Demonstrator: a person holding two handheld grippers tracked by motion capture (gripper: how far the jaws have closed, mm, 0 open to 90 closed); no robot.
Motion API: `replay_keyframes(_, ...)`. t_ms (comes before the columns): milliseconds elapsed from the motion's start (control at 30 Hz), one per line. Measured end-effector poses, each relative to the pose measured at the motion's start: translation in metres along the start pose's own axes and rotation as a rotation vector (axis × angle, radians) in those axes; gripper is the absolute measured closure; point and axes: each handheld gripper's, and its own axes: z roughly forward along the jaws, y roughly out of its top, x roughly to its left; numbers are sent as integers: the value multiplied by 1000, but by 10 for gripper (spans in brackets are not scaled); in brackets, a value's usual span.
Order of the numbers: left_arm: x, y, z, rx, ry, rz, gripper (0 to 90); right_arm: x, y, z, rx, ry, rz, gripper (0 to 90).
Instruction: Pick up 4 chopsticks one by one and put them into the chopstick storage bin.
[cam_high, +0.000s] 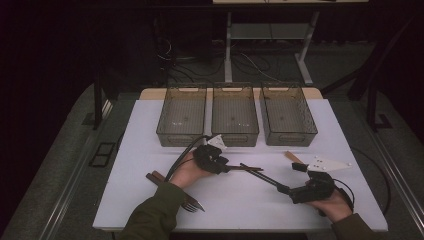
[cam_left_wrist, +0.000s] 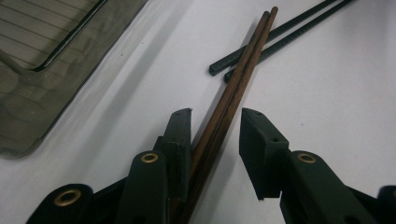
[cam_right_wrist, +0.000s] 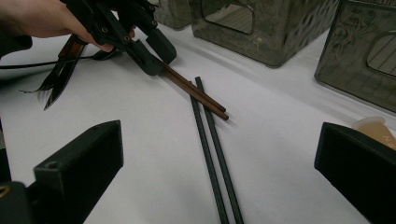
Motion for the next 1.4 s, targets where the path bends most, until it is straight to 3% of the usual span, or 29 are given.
replay_keyframes(300, -1, 0, 4, 10, 3, 14, 669, 0, 0, 0, 1, -1, -1, 12)
replay_keyframes(333, 1, 0, 2, 34, 6, 42, 680, 0, 0, 0, 1, 0, 1, 12)
replay_keyframes(400, 1, 0, 2, 34, 7, 44, 694, 0, 0, 0, 1, -1, 0, 12)
replay_keyframes(433, -1, -1, 4, 4, 10, 11, 696, 0, 0, 0, 1, 0, 1, 12)
replay_keyframes(467, 0, -1, 4, 11, 9, 22, 697, 0, 0, 0, 1, -1, 0, 12)
replay_keyframes(500, -2, -1, 4, 1, 8, -6, 697, 0, 0, 0, 1, -1, 0, 12)
replay_keyframes(567, -2, -1, 4, 4, 10, 2, 702, 0, 0, 0, 2, 0, 1, 12)
replay_keyframes(600, 1, -1, 2, 29, 9, 33, 703, 0, 0, 0, 2, 0, 1, 12)
replay_keyframes(633, -2, -1, 4, -2, 15, 1, 705, 0, 0, 0, 2, 0, 1, 12)
replay_keyframes(700, 0, -1, 4, 9, 15, 15, 706, 0, 0, 0, 1, -1, 0, 12)
replay_keyframes(833, -1, -1, 4, -7, 22, -3, 711, 0, 0, 0, 1, -1, 0, 12)
replay_keyframes(1033, 1, -1, 3, -11, 36, 5, 722, 0, 0, 0, 1, -1, 1, 12)
replay_keyframes(1100, 3, -1, 2, 9, 45, 14, 734, 0, 0, 0, 1, -1, 1, 12)
replay_keyframes(1200, 4, -2, 3, -20, 52, -2, 735, 0, 0, 0, 3, 0, 2, 12)
replay_keyframes(1400, 7, -2, 2, -1, 70, 7, 771, 0, 0, 0, 3, 0, 2, 12)
